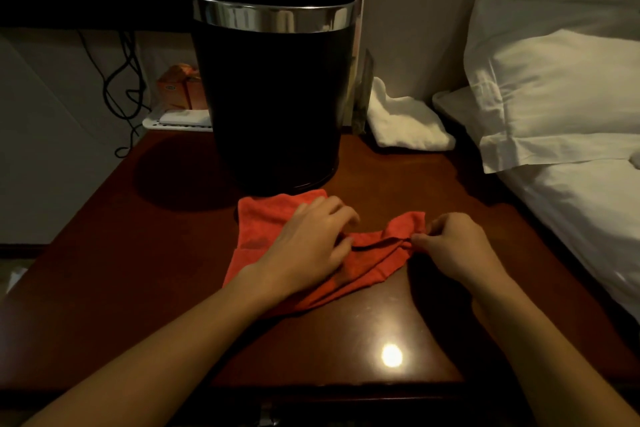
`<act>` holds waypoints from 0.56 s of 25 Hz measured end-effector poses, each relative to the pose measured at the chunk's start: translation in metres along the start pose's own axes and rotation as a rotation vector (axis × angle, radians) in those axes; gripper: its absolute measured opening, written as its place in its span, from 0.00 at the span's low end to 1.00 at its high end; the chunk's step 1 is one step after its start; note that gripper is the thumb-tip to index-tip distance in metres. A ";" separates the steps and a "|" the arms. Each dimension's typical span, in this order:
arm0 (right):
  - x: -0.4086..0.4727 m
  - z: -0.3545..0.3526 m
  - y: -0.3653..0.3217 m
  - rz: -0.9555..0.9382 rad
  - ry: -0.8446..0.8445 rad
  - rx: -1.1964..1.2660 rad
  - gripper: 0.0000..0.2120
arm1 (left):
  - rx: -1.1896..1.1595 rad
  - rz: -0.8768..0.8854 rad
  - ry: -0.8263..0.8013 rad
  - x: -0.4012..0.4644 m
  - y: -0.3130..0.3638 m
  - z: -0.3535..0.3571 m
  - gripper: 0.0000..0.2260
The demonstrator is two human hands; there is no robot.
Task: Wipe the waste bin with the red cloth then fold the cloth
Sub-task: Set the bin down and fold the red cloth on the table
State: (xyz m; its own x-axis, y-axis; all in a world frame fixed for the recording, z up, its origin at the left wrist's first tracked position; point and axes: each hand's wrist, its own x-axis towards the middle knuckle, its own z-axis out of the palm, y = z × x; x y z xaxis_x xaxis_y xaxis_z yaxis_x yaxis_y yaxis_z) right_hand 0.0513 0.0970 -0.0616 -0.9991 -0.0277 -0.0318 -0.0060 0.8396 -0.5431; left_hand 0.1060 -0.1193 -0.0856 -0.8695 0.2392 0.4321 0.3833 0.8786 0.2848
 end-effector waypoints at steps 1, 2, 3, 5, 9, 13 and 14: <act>0.000 -0.001 0.001 0.003 0.003 0.041 0.10 | -0.023 0.046 -0.044 0.003 0.005 0.001 0.12; -0.001 -0.003 0.002 0.004 0.004 0.091 0.09 | -0.034 0.069 -0.090 0.008 0.010 0.004 0.16; -0.002 -0.005 0.003 0.008 0.010 0.155 0.09 | -0.051 0.073 -0.121 0.014 0.015 0.009 0.19; -0.007 -0.013 0.000 0.041 0.018 0.377 0.08 | -0.231 0.024 -0.135 0.027 0.021 0.016 0.21; -0.024 -0.046 0.000 0.090 0.005 0.797 0.09 | -0.578 -0.079 -0.165 0.051 0.020 0.016 0.12; -0.032 -0.049 0.017 0.137 -0.099 0.837 0.10 | -0.654 -0.190 -0.299 0.068 0.006 0.014 0.02; -0.031 -0.044 0.024 0.138 -0.110 0.718 0.11 | -0.546 -0.205 -0.309 0.071 0.006 0.018 0.03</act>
State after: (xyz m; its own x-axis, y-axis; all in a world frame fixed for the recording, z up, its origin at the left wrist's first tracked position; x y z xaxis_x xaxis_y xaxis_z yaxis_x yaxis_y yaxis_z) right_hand 0.0799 0.1414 -0.0369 -0.9787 -0.0333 -0.2026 0.1855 0.2792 -0.9421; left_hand 0.0407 -0.0901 -0.0685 -0.9599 0.2686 0.0808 0.2329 0.6027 0.7633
